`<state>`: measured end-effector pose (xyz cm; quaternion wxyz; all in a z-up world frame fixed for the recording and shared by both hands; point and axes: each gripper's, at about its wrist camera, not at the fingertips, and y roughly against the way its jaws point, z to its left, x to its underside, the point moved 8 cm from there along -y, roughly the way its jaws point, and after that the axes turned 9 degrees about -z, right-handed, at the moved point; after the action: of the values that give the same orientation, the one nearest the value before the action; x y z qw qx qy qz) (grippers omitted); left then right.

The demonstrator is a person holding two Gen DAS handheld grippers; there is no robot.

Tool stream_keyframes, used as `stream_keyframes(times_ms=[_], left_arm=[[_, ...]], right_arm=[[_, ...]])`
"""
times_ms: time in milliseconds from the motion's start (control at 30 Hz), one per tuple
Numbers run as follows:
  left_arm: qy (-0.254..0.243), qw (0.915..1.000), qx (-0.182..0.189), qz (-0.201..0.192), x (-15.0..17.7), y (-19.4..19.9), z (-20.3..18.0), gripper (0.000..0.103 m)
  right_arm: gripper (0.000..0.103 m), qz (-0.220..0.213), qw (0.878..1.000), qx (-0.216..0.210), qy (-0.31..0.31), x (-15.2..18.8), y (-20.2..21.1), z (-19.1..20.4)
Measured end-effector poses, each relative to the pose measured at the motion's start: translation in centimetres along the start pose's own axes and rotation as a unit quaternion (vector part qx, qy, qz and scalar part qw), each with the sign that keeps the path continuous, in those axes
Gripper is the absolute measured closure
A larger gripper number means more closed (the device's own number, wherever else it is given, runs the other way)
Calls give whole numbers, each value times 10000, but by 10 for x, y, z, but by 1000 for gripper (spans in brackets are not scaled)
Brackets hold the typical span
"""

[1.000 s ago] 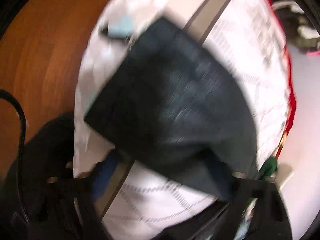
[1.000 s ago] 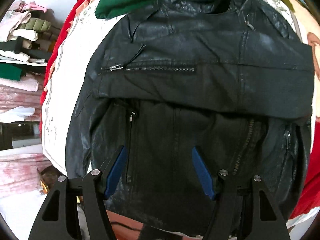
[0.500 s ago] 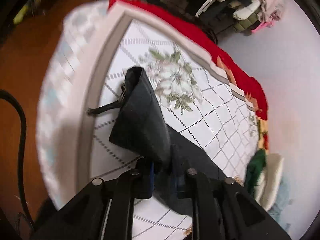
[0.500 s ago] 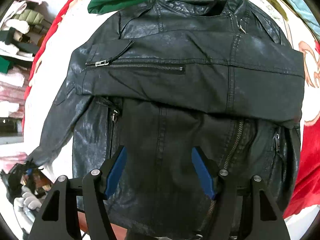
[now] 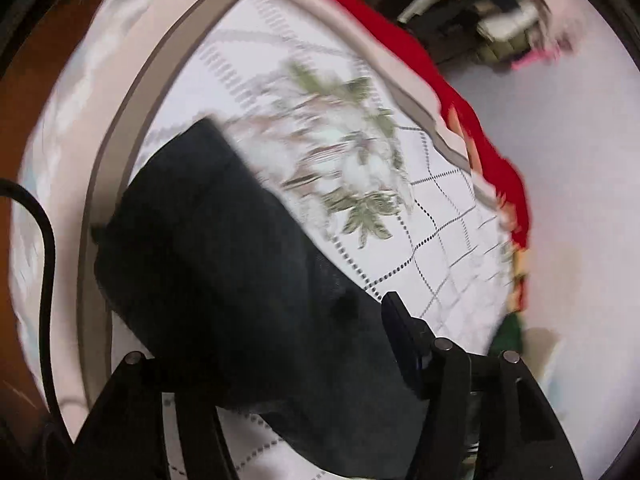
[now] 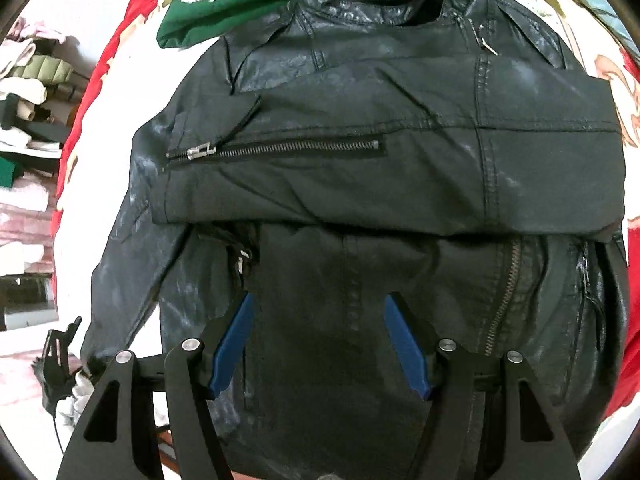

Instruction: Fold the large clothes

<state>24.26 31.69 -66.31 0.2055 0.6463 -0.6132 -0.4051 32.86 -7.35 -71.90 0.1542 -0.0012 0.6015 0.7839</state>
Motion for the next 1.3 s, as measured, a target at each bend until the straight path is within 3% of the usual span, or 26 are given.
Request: stream_keyframes(times_ms=[33, 67, 167, 300, 367, 500, 600, 700, 900, 933, 967, 1033, 1133, 1200, 1300], left_arm=[[-332, 9993, -115, -114, -4, 0, -10, 77], [-547, 9981, -247, -135, -5, -1, -14, 87], [-1242, 9909, -409, -320, -14, 2, -38, 95], [-2308, 9693, -422, -728, -20, 24, -88, 97], [-2973, 9488, -469, -959, -17, 37, -125, 98], [-4033, 9078, -199, -1130, 16, 65, -197, 98], [-4767, 8734, 193, -979, 71, 75, -256, 99], [-5214, 8479, 706, -645, 137, 83, -302, 99], [-5983, 7819, 1702, 423, 313, 100, -358, 99], [-6138, 7650, 1837, 655, 350, 100, -361, 99], [-6218, 7551, 1905, 826, 375, 99, -364, 99], [-6429, 7296, 1961, 1261, 431, 91, -359, 99], [-6672, 7015, 1760, 1784, 495, 72, -344, 97], [-6804, 6901, 1549, 1919, 518, 63, -333, 95], [-6940, 6834, 1236, 1897, 525, 53, -313, 89]], right_arm=[[34, -63, 10000, 13, -29, -3, 1, 2], [34, -128, 9999, 23, -48, -6, 2, 3], [34, -346, 9993, 88, -62, -17, 7, 7], [34, -607, 9974, 380, 76, -32, 18, 1], [34, -758, 9946, 692, 177, -40, 26, -8], [34, -916, 9913, 945, 44, -51, 42, -36], [34, -990, 9902, 961, -196, -57, 55, -63], [34, -1076, 9887, 953, -429, -59, 70, -91], [34, -1295, 9808, 1053, -1012, -60, 104, -169], [34, -1318, 9793, 1074, -1096, -59, 108, -181], [34, -1344, 9773, 1112, -1199, -59, 112, -197], [34, -1424, 9733, 1178, -1360, -57, 120, -222], [34, -1516, 9679, 1302, -1523, -54, 129, -259], [34, -1545, 9649, 1350, -1643, -50, 135, -281], [34, -1536, 9633, 1388, -1707, -47, 139, -300]])
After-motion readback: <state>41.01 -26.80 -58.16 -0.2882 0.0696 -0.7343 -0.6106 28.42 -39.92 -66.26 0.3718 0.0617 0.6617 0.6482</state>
